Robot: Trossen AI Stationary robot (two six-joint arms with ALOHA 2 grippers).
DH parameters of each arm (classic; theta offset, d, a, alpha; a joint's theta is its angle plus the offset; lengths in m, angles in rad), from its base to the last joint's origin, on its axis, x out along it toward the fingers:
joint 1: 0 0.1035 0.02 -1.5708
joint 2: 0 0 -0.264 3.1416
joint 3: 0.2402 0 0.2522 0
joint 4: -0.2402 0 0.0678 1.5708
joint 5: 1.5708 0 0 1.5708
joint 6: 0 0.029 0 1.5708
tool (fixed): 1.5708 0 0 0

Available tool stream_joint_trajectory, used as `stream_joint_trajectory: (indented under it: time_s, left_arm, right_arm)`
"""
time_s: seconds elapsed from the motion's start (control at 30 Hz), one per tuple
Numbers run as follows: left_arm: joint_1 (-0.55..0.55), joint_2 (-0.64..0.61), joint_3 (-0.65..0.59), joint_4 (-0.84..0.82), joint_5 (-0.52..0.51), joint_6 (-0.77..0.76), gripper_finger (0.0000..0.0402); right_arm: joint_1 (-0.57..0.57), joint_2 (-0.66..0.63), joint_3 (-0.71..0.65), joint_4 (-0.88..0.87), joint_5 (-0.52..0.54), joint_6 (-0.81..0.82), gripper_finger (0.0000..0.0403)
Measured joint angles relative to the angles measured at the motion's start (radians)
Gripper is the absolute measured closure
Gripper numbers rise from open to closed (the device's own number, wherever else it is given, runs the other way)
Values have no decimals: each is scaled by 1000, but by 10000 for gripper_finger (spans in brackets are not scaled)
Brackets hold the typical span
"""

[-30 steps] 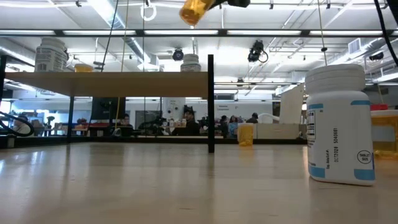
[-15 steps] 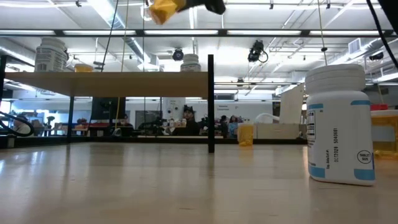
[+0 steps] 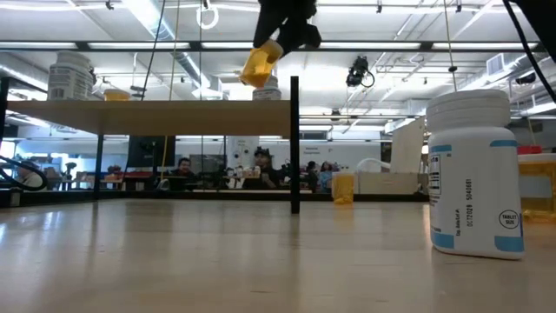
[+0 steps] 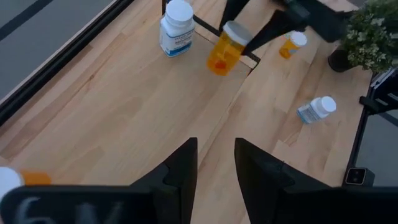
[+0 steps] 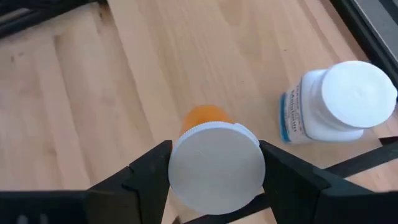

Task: Pick and place medicine bottles onto shelf by color
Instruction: Put the orange pill bottle on the shelf

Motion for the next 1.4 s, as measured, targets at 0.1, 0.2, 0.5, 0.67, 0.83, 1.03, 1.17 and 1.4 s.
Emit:
stream_joint_trajectory:
  time_s: [0.1, 0.2, 0.5, 0.67, 0.83, 1.03, 1.17, 1.4]
  left_arm:
    - [0, 15, 0, 30, -27, -21, 292]
    - [0, 41, 0, 76, -50, -23, 294]
    - [0, 195, 0, 136, -55, -14, 294]
    - [0, 297, 0, 138, -52, 10, 294]
    - [4, 385, 0, 145, -56, 10, 294]
    - [3, 425, 0, 105, -55, -22, 294]
    - [2, 411, 0, 43, -52, -21, 294]
    - [2, 346, 0, -142, -59, -41, 294]
  right_arm:
    - [-1, 2, -8, -9, 0, -19, 173]
    - [3, 0, -9, 1, -4, -46, 173]
    - [4, 0, -32, 2, -4, -82, 173]
    - [4, 0, -32, 1, -4, -96, 173]
    - [5, 0, -32, -5, -4, -124, 173]
    - [4, 0, -32, -8, 3, -141, 173]
    - [4, 0, -32, -2, 3, -156, 173]
    - [5, 0, -32, 11, 4, -157, 173]
